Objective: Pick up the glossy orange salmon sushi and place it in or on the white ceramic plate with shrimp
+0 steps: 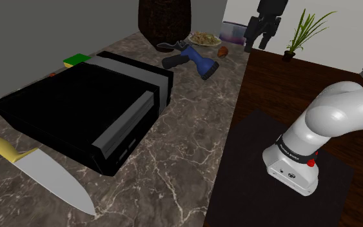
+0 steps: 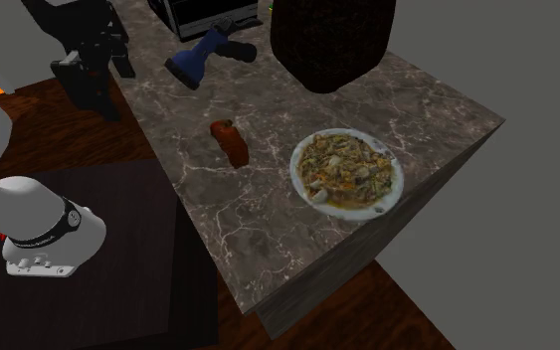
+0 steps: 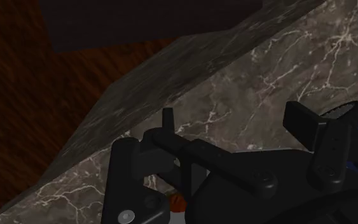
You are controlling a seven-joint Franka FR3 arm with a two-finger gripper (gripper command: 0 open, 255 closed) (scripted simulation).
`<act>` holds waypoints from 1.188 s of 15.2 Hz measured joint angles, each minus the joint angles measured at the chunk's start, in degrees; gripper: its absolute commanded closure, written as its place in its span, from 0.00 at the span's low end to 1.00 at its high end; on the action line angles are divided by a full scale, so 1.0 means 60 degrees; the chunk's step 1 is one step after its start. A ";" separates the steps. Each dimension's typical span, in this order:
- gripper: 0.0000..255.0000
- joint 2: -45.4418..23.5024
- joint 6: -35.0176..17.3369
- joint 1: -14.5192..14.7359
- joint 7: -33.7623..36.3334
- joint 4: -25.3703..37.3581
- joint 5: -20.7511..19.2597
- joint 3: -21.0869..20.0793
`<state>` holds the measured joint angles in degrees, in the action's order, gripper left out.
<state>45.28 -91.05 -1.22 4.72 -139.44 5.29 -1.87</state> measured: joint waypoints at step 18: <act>0.00 -0.5130 -0.1672 -0.2333 0.7601 0.2914 -0.0473 -0.1669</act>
<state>14.50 -101.08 -15.22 50.33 -121.96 2.46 -11.88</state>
